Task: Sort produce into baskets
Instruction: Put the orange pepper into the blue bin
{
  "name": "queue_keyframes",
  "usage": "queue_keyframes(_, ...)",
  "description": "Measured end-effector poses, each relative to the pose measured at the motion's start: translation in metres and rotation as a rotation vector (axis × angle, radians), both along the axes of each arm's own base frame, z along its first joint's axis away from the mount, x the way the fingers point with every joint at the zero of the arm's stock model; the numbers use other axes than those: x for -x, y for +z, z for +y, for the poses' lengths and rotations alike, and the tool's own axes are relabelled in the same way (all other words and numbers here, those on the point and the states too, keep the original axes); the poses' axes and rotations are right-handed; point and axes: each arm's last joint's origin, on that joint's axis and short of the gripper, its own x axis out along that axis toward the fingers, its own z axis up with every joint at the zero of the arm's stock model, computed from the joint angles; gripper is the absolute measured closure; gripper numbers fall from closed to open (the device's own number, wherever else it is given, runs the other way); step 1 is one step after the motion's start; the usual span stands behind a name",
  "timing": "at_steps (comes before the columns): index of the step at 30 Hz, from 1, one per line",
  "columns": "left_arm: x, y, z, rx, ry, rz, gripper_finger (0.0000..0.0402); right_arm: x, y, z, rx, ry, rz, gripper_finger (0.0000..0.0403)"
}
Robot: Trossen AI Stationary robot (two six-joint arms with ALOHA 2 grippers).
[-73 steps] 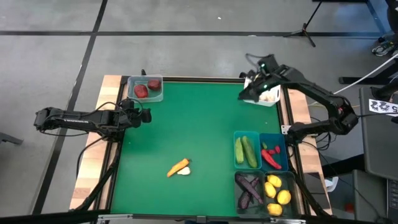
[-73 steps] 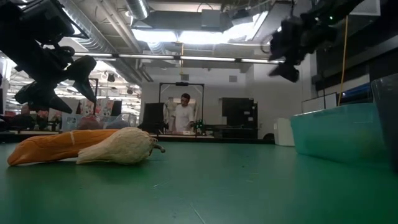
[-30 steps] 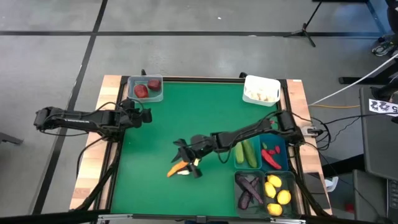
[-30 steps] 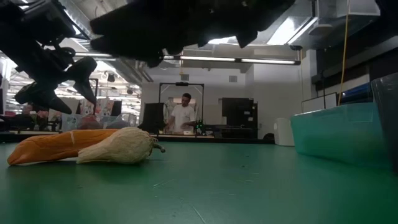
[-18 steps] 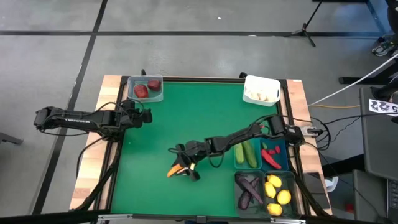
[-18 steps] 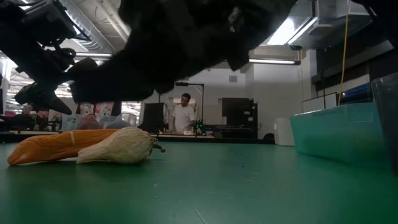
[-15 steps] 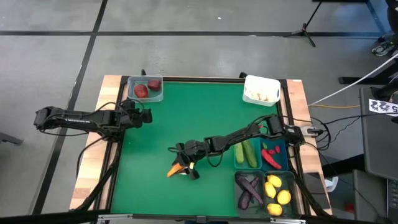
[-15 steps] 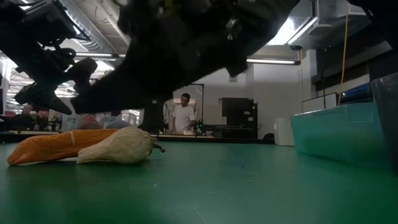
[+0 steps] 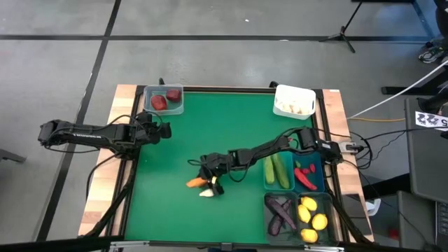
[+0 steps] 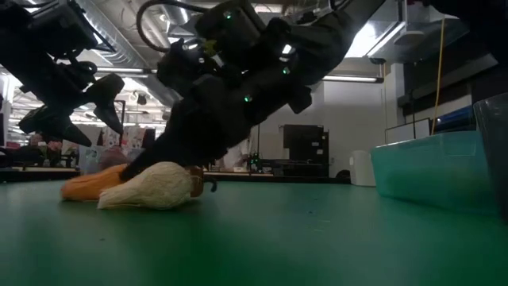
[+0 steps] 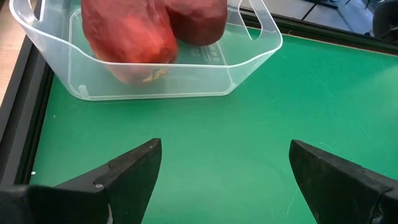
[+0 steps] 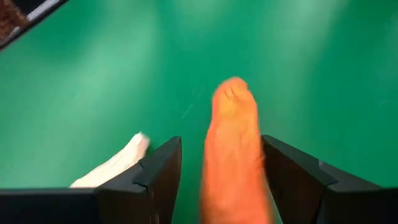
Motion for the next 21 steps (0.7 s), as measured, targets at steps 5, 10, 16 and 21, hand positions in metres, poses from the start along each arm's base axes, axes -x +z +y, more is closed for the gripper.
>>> queue_keyframes(5,0.000,0.000,0.000,0.000,-0.001,0.001,0.0057,0.001,-0.012,0.000,0.002,-0.003,0.043,0.0189)
queue_keyframes(10,0.000,0.000,0.000,0.000,-0.001,0.001,0.0057,0.000,-0.013,-0.001,-0.002,-0.029,0.051,0.0189)
queue_keyframes(16,0.000,0.000,0.000,0.000,-0.001,0.002,0.0057,0.000,-0.013,-0.001,-0.001,-0.028,0.047,0.0199)
queue_keyframes(21,0.000,0.000,0.000,0.000,-0.001,0.005,0.0057,0.001,-0.014,-0.001,-0.012,-0.016,0.056,0.0254)
